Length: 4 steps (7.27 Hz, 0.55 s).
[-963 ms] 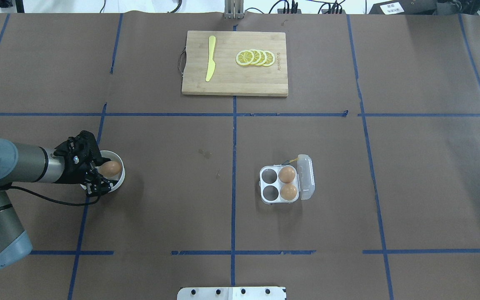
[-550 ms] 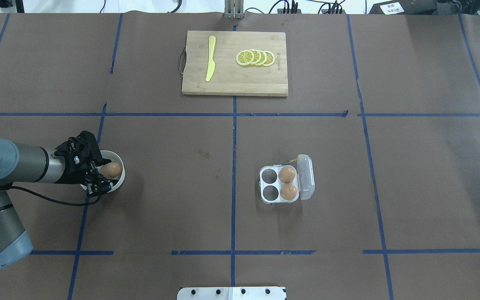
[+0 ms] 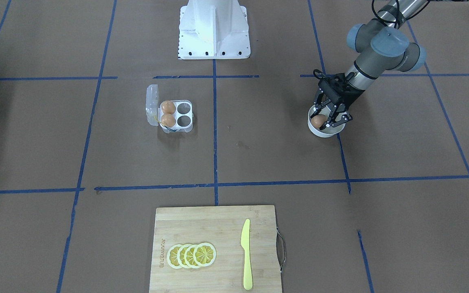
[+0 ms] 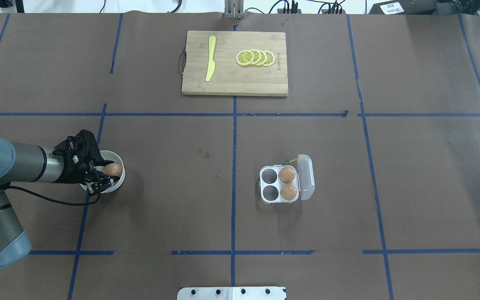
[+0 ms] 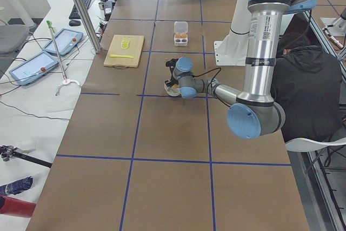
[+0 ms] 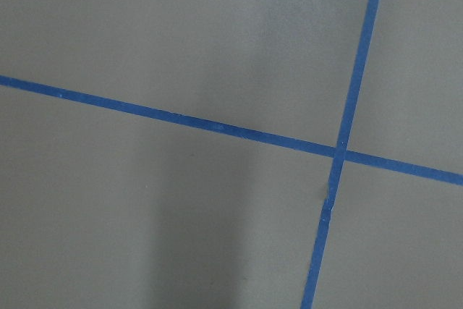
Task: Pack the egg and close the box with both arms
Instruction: 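Lower the left gripper into the bowl and close on the egg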
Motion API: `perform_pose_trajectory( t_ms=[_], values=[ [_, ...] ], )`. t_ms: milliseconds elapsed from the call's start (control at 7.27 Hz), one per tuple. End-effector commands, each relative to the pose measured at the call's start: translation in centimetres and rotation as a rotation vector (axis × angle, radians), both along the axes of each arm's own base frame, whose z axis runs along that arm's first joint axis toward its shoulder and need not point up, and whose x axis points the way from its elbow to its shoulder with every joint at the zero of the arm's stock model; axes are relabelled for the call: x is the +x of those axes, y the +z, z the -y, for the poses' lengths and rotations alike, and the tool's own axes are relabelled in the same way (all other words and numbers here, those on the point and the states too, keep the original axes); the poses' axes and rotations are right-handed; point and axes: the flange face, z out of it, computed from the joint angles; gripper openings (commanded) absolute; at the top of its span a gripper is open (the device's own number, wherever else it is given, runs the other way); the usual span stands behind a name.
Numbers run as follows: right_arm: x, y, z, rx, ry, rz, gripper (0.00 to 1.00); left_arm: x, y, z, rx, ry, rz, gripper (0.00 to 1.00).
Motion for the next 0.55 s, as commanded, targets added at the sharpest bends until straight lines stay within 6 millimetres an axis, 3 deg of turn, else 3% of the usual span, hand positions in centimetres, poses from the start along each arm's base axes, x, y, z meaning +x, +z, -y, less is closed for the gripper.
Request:
perform_pose_trajectory(
  t_ms=[0,413],
  values=[
    [-0.1,0.0,0.0,0.0,-0.002,0.0,1.0,-0.9,-1.1,-0.3,0.012,0.007,-0.021,0.38],
    [0.0,-0.1,0.1,0.001,0.0,0.0,1.0,-1.3,-2.9,-1.1,0.008,0.074,-0.065,0.34]
  ],
)
